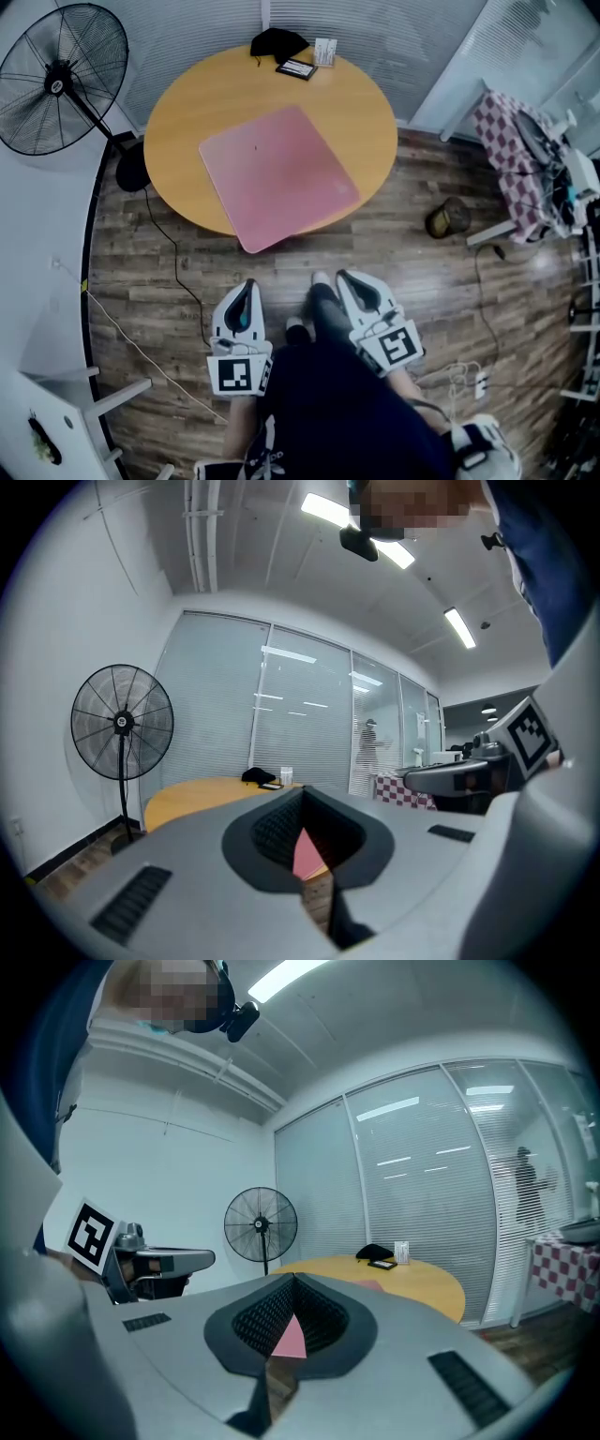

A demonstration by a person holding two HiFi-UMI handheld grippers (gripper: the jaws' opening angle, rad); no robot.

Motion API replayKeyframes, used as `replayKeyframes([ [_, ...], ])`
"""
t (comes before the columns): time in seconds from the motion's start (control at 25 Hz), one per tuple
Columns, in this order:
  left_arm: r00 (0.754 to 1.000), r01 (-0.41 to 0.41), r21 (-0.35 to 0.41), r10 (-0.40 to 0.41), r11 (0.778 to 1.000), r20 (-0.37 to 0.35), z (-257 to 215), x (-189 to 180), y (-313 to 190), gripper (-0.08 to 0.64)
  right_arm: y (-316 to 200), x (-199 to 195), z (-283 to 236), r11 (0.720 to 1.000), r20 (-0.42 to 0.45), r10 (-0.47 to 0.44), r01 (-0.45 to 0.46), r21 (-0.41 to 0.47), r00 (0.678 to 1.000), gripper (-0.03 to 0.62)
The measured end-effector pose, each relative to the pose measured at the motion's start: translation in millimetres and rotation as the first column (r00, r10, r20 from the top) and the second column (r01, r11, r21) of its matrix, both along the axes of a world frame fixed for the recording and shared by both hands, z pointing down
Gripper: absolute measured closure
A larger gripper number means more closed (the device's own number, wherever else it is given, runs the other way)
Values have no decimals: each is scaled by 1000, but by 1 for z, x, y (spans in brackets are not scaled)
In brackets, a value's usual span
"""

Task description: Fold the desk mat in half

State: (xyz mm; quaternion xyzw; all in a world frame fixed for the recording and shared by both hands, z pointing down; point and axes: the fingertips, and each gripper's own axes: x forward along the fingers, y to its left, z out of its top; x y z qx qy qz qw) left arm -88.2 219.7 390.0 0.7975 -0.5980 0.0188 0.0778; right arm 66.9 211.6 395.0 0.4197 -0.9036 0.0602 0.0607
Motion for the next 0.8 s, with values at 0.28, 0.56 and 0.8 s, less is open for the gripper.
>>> replayKeyframes([
  [0.28,1000,27,-7,-27,1000,13,6,6,-31,557,-37,7,11,1000,17,-20,20,-18,1000,589],
  [0.56,996,72,-23,-71,997,48,11,9,-86,557,-103,13,12,996,-2,-85,85,-31,996,589],
  [0.8,983,175,-6,-174,985,51,2,5,-136,557,-171,20,0,988,9,-155,155,-6,988,589],
])
